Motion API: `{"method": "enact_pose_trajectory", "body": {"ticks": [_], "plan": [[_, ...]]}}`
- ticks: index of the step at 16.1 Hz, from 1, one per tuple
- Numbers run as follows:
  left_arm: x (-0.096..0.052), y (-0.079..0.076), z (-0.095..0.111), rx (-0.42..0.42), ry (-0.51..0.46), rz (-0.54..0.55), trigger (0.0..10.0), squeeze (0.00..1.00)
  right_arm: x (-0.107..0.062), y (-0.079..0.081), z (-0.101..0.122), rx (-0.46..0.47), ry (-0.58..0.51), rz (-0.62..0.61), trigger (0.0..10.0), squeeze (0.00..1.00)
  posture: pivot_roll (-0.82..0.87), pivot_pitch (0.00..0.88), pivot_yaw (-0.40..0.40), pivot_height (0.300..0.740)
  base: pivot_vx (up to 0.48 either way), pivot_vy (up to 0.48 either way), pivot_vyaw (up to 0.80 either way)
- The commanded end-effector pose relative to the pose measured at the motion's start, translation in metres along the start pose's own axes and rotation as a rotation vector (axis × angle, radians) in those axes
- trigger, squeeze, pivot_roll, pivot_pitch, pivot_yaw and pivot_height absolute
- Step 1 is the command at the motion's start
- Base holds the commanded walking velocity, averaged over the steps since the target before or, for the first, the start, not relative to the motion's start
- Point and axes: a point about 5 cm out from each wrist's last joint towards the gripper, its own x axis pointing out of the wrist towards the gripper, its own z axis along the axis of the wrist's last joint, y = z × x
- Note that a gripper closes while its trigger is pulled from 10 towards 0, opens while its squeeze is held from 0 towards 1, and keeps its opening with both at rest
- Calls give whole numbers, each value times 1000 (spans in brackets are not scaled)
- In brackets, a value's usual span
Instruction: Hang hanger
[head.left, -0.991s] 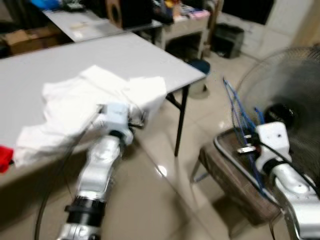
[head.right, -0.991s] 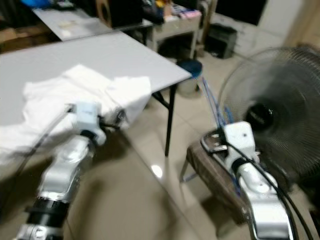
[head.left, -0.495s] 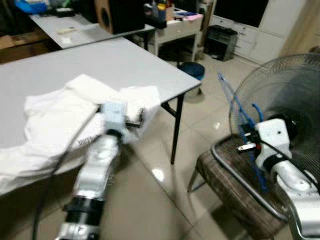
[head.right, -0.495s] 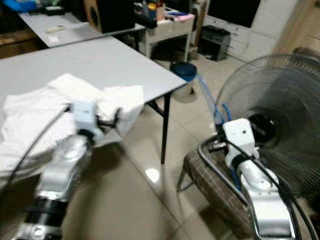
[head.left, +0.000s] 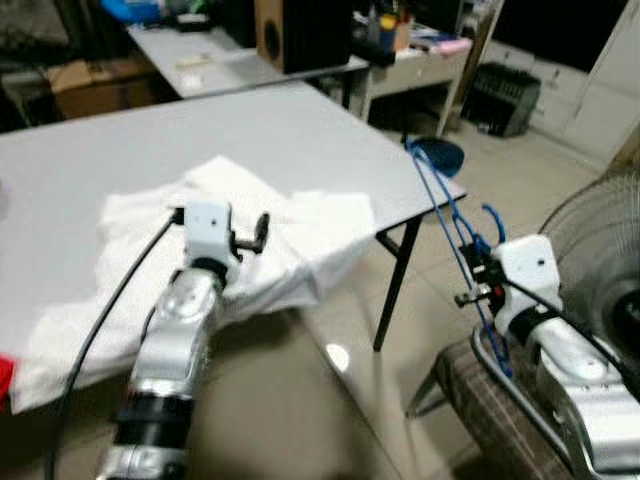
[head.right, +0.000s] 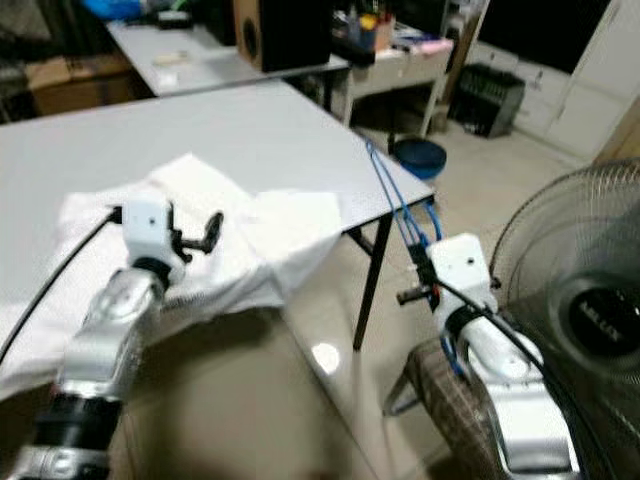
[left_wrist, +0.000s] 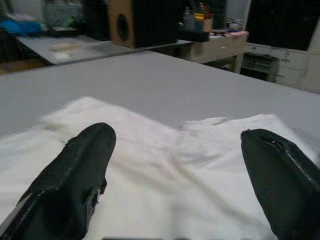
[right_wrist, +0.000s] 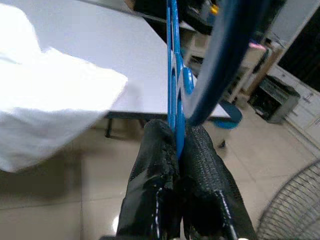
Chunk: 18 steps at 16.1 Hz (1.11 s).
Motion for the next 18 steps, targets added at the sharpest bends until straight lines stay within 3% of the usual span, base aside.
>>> {"method": "enact_pose_trajectory", "body": {"ticks": [1, 7, 8, 11, 13, 14, 15, 16, 18], "plan": [[3, -4, 7, 22, -24, -24, 10000, 855, 1, -2, 7, -4, -35, -5, 10000, 0, -107, 0, -26, 740, 390, 0, 0], [6, -9, 5, 32, -11, -65, 10000, 843, -1, -6, 4, -38, -28, -3, 10000, 0, -114, 0, -16, 740, 389, 0, 0], [9, -17, 6, -11, -6, -196, 10000, 710, -3, -12, 5, -48, -34, 11, 10000, 0, -132, 0, 14, 740, 0, 0, 0], [14, -19, 23, -57, -47, -429, 10000, 647, -8, -22, 9, -68, -50, 36, 10000, 0, -140, 0, 19, 740, 0, 0, 0], [15, -16, 30, 17, -36, -527, 10000, 463, -10, -25, 10, -68, -60, 71, 10000, 0, -132, 0, 19, 740, 0, 0, 0], [15, -11, 25, 151, 41, -649, 10000, 400, -10, -26, 12, -101, -64, 170, 10000, 0, -135, 0, 24, 740, 0, 0, 0], [15, -8, 21, 184, 75, -688, 10000, 349, -10, -23, 12, -103, -64, 209, 10000, 0, -139, 0, 28, 740, 0, 0, 0], [14, -5, 10, 259, 164, -780, 10000, 329, -12, -22, 13, -118, -55, 283, 10000, 0, -137, 0, 35, 740, 0, 0, 0], [10, -5, -1, 319, 261, -903, 10000, 318, -18, -17, 17, -121, -53, 381, 10000, 0, -118, 0, 25, 740, 0, 0, 0]]}}
